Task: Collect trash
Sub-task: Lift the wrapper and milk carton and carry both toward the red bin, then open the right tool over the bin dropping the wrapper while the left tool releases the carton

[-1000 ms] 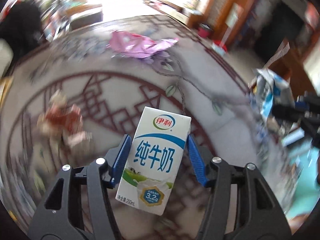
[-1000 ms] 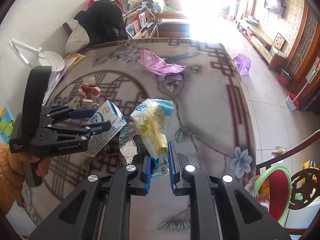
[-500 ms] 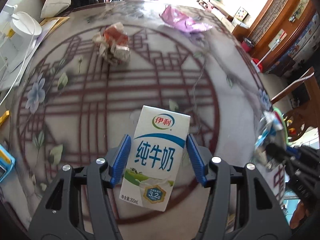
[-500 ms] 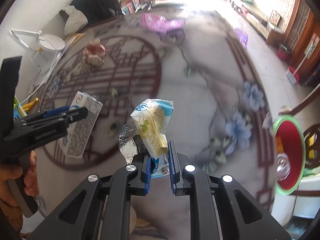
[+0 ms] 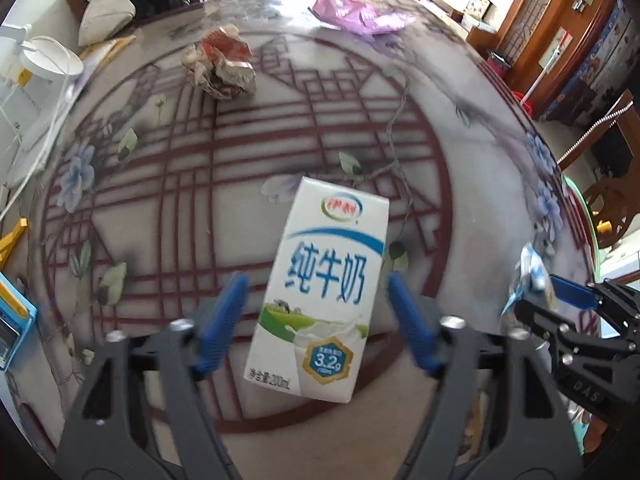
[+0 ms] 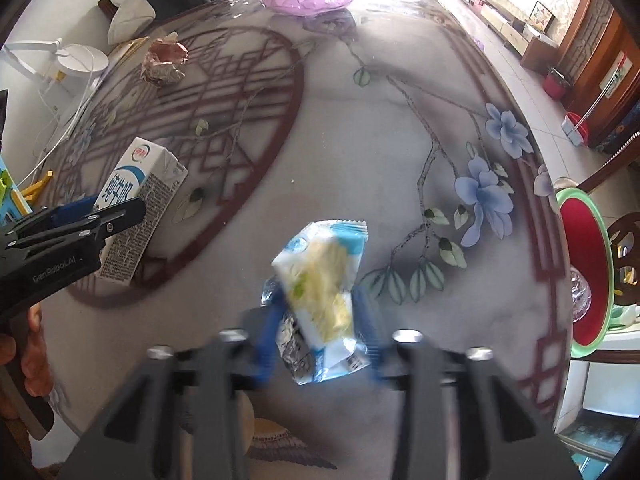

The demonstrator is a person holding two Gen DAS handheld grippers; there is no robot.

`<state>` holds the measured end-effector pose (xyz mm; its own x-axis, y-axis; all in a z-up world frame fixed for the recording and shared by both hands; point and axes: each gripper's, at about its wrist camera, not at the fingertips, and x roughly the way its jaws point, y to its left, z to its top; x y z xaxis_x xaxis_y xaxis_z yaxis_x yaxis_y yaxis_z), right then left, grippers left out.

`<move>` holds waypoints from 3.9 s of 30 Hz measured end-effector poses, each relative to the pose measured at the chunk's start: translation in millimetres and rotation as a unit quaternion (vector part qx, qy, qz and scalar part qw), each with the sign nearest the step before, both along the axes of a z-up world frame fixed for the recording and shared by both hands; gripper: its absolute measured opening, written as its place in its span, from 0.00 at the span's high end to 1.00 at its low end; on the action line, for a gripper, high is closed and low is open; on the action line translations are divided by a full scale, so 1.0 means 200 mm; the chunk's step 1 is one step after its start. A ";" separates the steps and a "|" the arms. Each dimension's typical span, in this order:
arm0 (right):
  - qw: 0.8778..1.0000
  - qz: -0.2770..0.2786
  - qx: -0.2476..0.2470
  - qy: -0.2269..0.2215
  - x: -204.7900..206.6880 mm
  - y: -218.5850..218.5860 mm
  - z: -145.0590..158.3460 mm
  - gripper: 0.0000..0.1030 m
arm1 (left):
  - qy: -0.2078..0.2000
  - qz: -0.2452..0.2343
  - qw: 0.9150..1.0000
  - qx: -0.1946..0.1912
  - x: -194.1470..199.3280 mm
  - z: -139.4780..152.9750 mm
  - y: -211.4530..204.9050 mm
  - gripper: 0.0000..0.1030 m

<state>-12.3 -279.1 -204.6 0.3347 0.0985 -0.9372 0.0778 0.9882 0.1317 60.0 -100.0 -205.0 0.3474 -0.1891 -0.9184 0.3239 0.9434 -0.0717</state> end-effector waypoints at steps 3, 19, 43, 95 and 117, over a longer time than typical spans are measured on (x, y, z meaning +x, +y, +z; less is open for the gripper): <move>0.999 -0.007 -0.001 -0.033 -0.03 -0.02 0.08 0.86 | -0.002 0.007 1.000 -0.011 -0.02 0.02 0.03 0.48; 0.989 -0.032 -0.031 -0.140 -0.11 -0.13 0.44 0.86 | -0.086 0.024 0.995 -0.042 -0.10 0.37 -0.04 0.49; 0.982 -0.069 -0.025 -0.173 -0.26 -0.60 0.55 0.86 | -0.127 -0.013 0.990 -0.056 -0.21 0.58 -0.55 0.49; 0.976 -0.168 -0.003 -0.136 -0.40 -1.34 0.36 0.85 | 0.071 0.010 0.997 0.008 -0.22 -0.07 -1.31 0.20; 0.947 -0.292 -0.048 -0.129 -0.51 -1.82 0.30 0.47 | -0.026 -0.182 0.979 -0.093 -0.28 0.27 -1.78 0.47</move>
<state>-114.6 -644.0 -144.9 0.5257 -0.2543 -0.8118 0.5910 0.7955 0.1335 3.6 -456.0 -151.1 0.2714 -0.4717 -0.8390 0.6436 0.7370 -0.2062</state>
